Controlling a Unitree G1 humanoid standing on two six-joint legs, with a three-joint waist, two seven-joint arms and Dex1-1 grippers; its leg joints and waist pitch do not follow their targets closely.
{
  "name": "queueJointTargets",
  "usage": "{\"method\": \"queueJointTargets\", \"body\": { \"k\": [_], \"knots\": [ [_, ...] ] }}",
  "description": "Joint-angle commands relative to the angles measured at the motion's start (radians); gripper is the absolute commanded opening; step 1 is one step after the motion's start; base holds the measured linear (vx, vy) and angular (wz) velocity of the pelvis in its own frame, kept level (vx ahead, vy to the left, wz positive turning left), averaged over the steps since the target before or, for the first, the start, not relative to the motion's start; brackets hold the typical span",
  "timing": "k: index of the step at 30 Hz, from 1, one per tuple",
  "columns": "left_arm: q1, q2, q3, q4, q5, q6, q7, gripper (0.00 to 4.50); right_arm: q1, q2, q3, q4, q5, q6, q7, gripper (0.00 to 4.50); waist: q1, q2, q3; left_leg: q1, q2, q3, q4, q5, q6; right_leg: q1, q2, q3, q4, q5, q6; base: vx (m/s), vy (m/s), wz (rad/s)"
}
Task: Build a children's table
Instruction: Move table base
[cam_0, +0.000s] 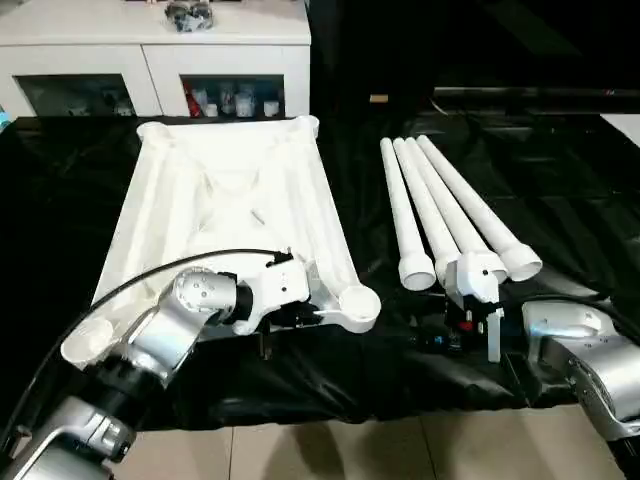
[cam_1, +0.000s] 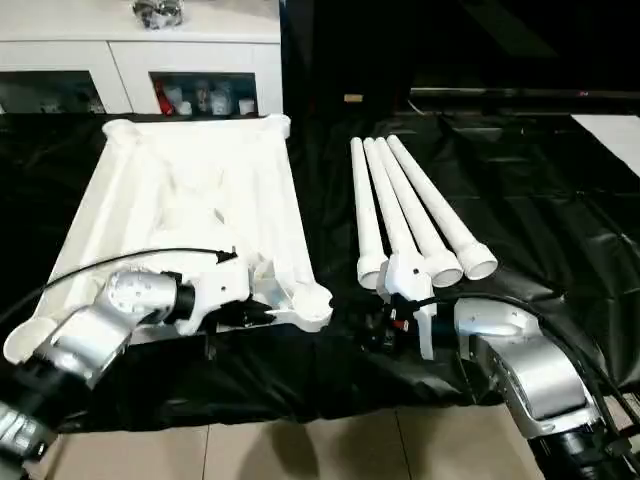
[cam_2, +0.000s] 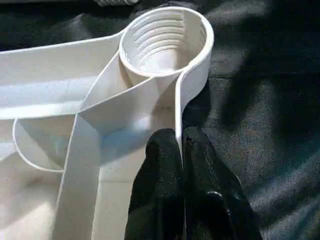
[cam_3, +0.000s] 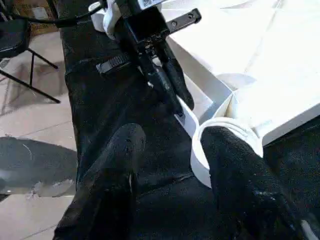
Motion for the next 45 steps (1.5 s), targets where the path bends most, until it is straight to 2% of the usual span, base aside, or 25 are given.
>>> {"method": "queueJointTargets", "body": {
  "k": [1, 2, 5, 7, 9, 13, 16, 21, 26, 30, 32, 36, 39, 41, 43, 45],
  "knots": [
    [0.003, 0.005, 0.044, -0.091, -0.001, 0.018, 0.040, 0.07, -0.013, 0.002, 0.000, -0.006, 0.000, -0.005, -0.006, 2.13, 0.007, -0.004, -0.066, -0.004, 0.054, -0.015, -0.069, 0.000, 0.080, 0.062, -0.074, 0.038, -0.052, 0.050, -0.312, 0.000, 0.000, 0.00],
    [0.023, -0.002, 0.050, -0.159, -0.005, 0.044, 0.056, 0.07, -0.012, 0.005, 0.000, -0.008, -0.002, -0.005, -0.009, 2.13, 0.007, -0.004, -0.068, -0.005, 0.054, -0.015, -0.067, 0.022, 0.090, 0.063, -0.073, 0.038, -0.047, 0.096, -0.319, 0.000, 0.000, 0.00],
    [0.044, -0.012, 0.052, -0.218, -0.008, 0.071, 0.078, 0.07, -0.013, 0.009, -0.001, -0.007, -0.004, -0.008, -0.012, 2.13, 0.008, -0.004, -0.069, -0.006, 0.053, -0.015, -0.064, 0.045, 0.109, 0.063, -0.072, 0.037, -0.044, 0.136, -0.329, 0.000, 0.000, 0.00],
    [0.062, -0.016, 0.050, -0.258, -0.004, 0.092, 0.092, 0.07, -0.013, 0.011, -0.001, -0.007, -0.005, -0.009, -0.015, 2.13, 0.010, -0.003, -0.067, -0.006, 0.054, -0.014, -0.065, 0.034, 0.116, 0.061, -0.072, 0.036, -0.046, 0.122, -0.333, 0.000, 0.000, 0.00],
    [0.089, -0.024, 0.046, -0.313, 0.009, 0.130, 0.121, 0.07, -0.013, 0.014, -0.001, -0.006, -0.007, -0.012, -0.021, 2.13, 0.010, -0.001, -0.066, -0.006, 0.055, -0.015, -0.066, 0.019, 0.110, 0.062, -0.073, 0.036, -0.048, 0.098, -0.330, 0.000, 0.000, 0.00],
    [0.113, -0.039, 0.050, -0.359, 0.038, 0.192, 0.170, 0.07, -0.013, 0.019, -0.001, -0.001, -0.011, -0.018, -0.026, 2.13, 0.008, -0.004, -0.064, -0.007, 0.053, -0.015, -0.067, 0.007, 0.102, 0.062, -0.071, 0.036, -0.051, 0.064, -0.319, 0.000, 0.000, 0.00],
    [0.124, -0.047, 0.049, -0.376, 0.060, 0.230, 0.208, 0.07, -0.013, 0.022, -0.001, 0.000, -0.012, -0.019, -0.029, 2.13, 0.006, -0.001, -0.063, -0.007, 0.052, -0.016, -0.067, 0.001, 0.100, 0.061, -0.070, 0.036, -0.054, 0.049, -0.315, 0.000, 0.000, 0.00],
    [0.136, -0.049, 0.034, -0.387, 0.102, 0.312, 0.259, 0.07, -0.020, 0.031, 0.001, 0.008, -0.016, -0.023, -0.035, 2.13, 0.004, -0.003, -0.065, -0.009, 0.050, -0.017, -0.064, 0.017, 0.105, 0.061, -0.068, 0.036, -0.052, 0.062, -0.311, 0.000, 0.000, 0.00],
    [0.136, -0.049, 0.020, -0.384, 0.136, 0.357, 0.280, 0.07, -0.022, 0.041, 0.008, 0.011, -0.020, -0.029, -0.041, 2.13, 0.007, -0.001, -0.066, -0.008, 0.051, -0.016, -0.063, 0.028, 0.114, 0.059, -0.068, 0.035, -0.052, 0.074, -0.315, 0.000, 0.000, 0.00],
    [0.130, -0.051, 0.011, -0.390, 0.142, 0.379, 0.288, 0.07, -0.025, 0.049, 0.010, 0.017, -0.025, -0.035, -0.046, 2.13, 0.011, 0.002, -0.064, -0.006, 0.052, -0.017, -0.065, 0.009, 0.108, 0.058, -0.068, 0.035, -0.054, 0.053, -0.315, 0.000, 0.000, 0.00],
    [0.127, -0.054, 0.008, -0.386, 0.141, 0.381, 0.293, 0.07, -0.026, 0.052, 0.009, 0.021, -0.029, -0.039, -0.050, 2.13, 0.012, 0.004, -0.065, -0.006, 0.051, -0.017, -0.065, 0.002, 0.102, 0.057, -0.069, 0.035, -0.054, 0.051, -0.315, 0.000, 0.000, 0.00],
    [0.107, -0.070, 0.007, -0.327, 0.142, 0.296, 0.311, 0.07, -0.028, 0.059, 0.006, 0.028, -0.036, -0.048, -0.062, 2.13, 0.013, 0.005, -0.066, -0.007, 0.049, -0.018, -0.064, 0.009, 0.101, 0.058, -0.067, 0.034, -0.053, 0.067, -0.314, 0.000, 0.000, 0.00],
    [0.096, -0.070, 0.002, -0.299, 0.150, 0.272, 0.316, 0.07, -0.030, 0.062, 0.005, 0.029, -0.040, -0.052, -0.067, 2.13, 0.014, 0.005, -0.066, -0.006, 0.048, -0.017, -0.064, -0.002, 0.097, 0.058, -0.066, 0.034, -0.055, 0.064, -0.312, 0.000, 0.000, 0.00],
    [0.069, -0.060, -0.006, -0.220, 0.159, 0.210, 0.313, 0.07, -0.034, 0.068, 0.005, 0.032, -0.043, -0.056, -0.077, 2.13, 0.014, 0.007, -0.067, -0.006, 0.049, -0.018, -0.063, 0.005, 0.097, 0.059, -0.067, 0.035, -0.052, 0.080, -0.312, 0.000, 0.000, 0.00],
    [0.060, -0.056, -0.009, -0.195, 0.162, 0.191, 0.314, 0.07, -0.035, 0.069, 0.005, 0.033, -0.045, -0.057, -0.079, 2.13, 0.015, 0.006, -0.067, -0.006, 0.047, -0.018, -0.063, 0.000, 0.097, 0.058, -0.066, 0.034, -0.055, 0.070, -0.305, 0.000, 0.000, 0.00],
    [0.028, -0.045, -0.008, -0.103, 0.169, 0.124, 0.313, 0.07, -0.035, 0.074, 0.005, 0.029, -0.046, -0.056, -0.083, 2.13, 0.014, 0.009, -0.065, -0.006, 0.046, -0.018, -0.065, -0.021, 0.087, 0.059, -0.067, 0.035, -0.057, 0.043, -0.300, 0.000, 0.000, 0.00]
  ]
}}
